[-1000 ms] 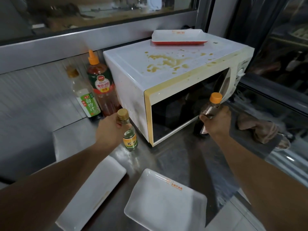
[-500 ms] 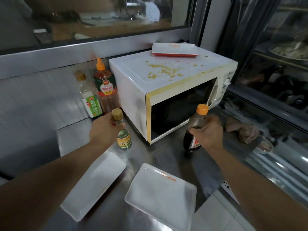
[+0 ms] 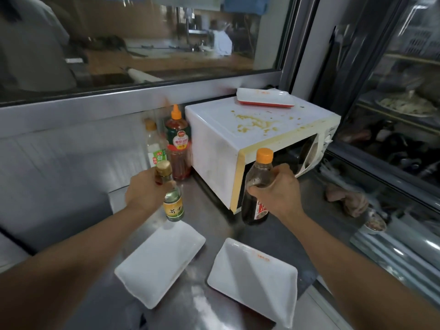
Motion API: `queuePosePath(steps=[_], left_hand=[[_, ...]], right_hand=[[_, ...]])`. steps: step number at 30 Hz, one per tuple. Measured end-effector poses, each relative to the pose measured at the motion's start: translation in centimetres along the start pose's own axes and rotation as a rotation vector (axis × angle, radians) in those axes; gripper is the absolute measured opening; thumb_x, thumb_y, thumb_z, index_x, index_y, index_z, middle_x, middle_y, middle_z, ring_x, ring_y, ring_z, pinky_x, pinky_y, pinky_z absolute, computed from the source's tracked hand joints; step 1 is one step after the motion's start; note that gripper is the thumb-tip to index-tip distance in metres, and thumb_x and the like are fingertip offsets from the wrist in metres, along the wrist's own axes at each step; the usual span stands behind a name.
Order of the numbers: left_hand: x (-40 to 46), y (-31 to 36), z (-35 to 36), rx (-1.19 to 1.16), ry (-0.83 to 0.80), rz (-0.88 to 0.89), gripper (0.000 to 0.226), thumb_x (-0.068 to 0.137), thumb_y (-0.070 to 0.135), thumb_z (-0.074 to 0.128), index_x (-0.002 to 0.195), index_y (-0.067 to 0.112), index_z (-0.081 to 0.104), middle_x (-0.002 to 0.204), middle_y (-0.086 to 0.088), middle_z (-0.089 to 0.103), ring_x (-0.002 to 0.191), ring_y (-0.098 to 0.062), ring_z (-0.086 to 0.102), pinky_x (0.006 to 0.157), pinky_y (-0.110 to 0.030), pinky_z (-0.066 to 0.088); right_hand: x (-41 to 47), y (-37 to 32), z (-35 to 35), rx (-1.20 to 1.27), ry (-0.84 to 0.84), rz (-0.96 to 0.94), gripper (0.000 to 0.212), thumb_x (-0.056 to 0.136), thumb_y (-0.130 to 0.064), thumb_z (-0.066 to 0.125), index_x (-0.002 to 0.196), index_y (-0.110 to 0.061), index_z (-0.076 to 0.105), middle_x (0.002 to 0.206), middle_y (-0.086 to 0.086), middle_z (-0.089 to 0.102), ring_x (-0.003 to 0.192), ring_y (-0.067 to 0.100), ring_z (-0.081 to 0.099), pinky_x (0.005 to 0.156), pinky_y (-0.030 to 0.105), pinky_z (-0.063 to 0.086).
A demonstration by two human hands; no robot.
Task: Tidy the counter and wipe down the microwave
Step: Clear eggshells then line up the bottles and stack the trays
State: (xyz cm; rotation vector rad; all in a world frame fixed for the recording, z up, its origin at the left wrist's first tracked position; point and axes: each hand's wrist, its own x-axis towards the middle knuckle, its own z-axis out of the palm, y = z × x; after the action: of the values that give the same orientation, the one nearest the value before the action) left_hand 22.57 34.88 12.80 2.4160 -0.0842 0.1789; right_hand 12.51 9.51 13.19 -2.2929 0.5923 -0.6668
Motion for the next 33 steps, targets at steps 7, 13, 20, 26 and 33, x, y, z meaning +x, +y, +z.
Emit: queuePosePath(steps=[7, 13, 20, 26, 33], left_hand=[[1.5, -4.8, -5.3, -0.037, -0.037, -0.077, 0.016, 0.079, 0.028, 0.069, 0.091, 0.020, 0.064, 0.088, -0.007, 0.066, 0.086, -0.032, 0.061, 0.075, -0.040, 0.052], [3.4, -9.5, -9.3, -0.094, -0.044, -0.096, 0.014, 0.082, 0.026, 0.067, 0.088, 0.015, 0.062, 0.088, -0.010, 0.066, 0.086, -0.031, 0.063, 0.081, -0.047, 0.052], [6.2, -14.2, -11.4, -0.098, -0.027, -0.113, 0.016, 0.080, 0.029, 0.069, 0.089, 0.018, 0.062, 0.086, -0.006, 0.067, 0.085, -0.027, 0.062, 0.081, -0.043, 0.052], [9.0, -17.5, -10.8, -0.094, -0.043, -0.089, 0.013, 0.082, 0.026, 0.067, 0.090, 0.017, 0.062, 0.086, -0.005, 0.066, 0.084, -0.023, 0.062, 0.078, -0.040, 0.051], [12.0, -19.7, -8.8, -0.104, -0.028, -0.082, 0.015, 0.080, 0.025, 0.069, 0.087, 0.014, 0.062, 0.082, -0.007, 0.065, 0.082, -0.026, 0.062, 0.079, -0.043, 0.052]], right_hand=[[-1.4, -7.4, 5.7, 0.006, -0.043, -0.054, 0.058, 0.059, -0.036, 0.081, 0.097, -0.011, 0.046, 0.101, 0.008, 0.058, 0.091, 0.028, 0.060, 0.074, 0.033, 0.048], [-1.6, -12.5, 12.1, 0.033, -0.108, -0.058, 0.053, 0.060, -0.034, 0.080, 0.092, -0.014, 0.043, 0.091, 0.005, 0.055, 0.081, 0.022, 0.055, 0.062, 0.030, 0.042], [-0.8, -16.3, 20.3, 0.108, -0.138, -0.078, 0.062, 0.057, -0.035, 0.080, 0.104, -0.013, 0.048, 0.098, 0.001, 0.060, 0.085, 0.017, 0.057, 0.070, 0.028, 0.044], [1.3, -17.2, 28.0, 0.100, -0.160, -0.048, 0.062, 0.056, -0.038, 0.079, 0.104, -0.012, 0.050, 0.099, 0.003, 0.057, 0.094, 0.023, 0.057, 0.077, 0.038, 0.050], [3.4, -17.3, 33.8, 0.105, -0.153, -0.010, 0.068, 0.058, -0.037, 0.079, 0.112, -0.012, 0.048, 0.106, 0.007, 0.061, 0.095, 0.027, 0.061, 0.073, 0.032, 0.046]])
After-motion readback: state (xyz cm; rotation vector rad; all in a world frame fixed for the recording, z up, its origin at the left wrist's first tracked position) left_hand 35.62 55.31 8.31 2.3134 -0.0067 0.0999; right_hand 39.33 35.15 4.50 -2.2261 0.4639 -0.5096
